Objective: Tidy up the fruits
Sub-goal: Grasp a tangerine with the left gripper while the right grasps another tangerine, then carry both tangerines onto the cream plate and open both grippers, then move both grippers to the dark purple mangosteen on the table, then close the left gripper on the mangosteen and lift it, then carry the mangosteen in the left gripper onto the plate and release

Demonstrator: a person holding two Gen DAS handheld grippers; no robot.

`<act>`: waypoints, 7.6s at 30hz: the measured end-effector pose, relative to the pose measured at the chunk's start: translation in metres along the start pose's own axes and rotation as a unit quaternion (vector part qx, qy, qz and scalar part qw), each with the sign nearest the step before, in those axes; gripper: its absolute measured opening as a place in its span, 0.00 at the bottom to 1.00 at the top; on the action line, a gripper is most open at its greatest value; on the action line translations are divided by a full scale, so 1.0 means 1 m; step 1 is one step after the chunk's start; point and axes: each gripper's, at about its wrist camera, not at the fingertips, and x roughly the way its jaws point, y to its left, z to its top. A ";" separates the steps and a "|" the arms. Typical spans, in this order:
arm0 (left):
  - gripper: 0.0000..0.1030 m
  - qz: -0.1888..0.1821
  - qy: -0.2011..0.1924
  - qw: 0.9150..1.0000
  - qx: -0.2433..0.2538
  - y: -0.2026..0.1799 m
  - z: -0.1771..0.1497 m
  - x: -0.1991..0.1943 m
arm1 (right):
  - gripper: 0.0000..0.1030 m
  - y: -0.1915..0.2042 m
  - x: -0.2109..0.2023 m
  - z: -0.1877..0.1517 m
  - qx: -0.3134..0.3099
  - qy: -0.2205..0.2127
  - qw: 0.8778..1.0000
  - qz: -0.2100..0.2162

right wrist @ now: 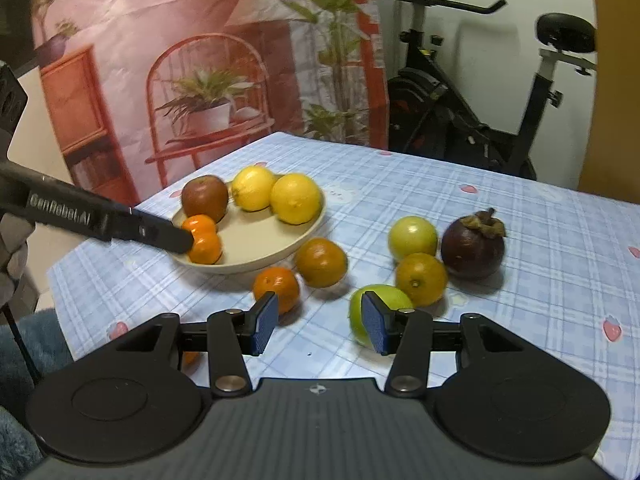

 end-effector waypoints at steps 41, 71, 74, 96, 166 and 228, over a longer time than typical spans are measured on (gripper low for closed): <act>0.39 -0.019 0.051 0.999 -0.001 -0.001 -0.035 0.027 | 0.40 0.019 0.084 0.015 -0.023 0.066 0.997 0.031; 0.36 0.020 -0.028 0.999 -0.029 0.021 0.014 0.011 | 0.39 0.019 0.040 0.014 -0.020 -0.001 0.999 0.038; 0.36 0.028 -0.039 0.998 -0.033 0.028 0.032 0.014 | 0.39 0.022 0.047 0.026 -0.037 -0.009 0.998 0.041; 0.36 0.024 0.023 0.999 -0.030 0.061 0.073 0.079 | 0.39 0.054 0.120 0.037 -0.093 0.041 0.991 0.091; 0.59 -0.090 0.078 0.987 0.111 -0.112 0.122 0.196 | 0.61 -0.141 0.057 0.008 0.135 -0.015 0.990 -0.039; 0.59 -0.086 0.035 0.996 0.006 -0.025 0.105 0.113 | 0.58 -0.038 0.068 0.058 0.064 -0.006 0.998 -0.013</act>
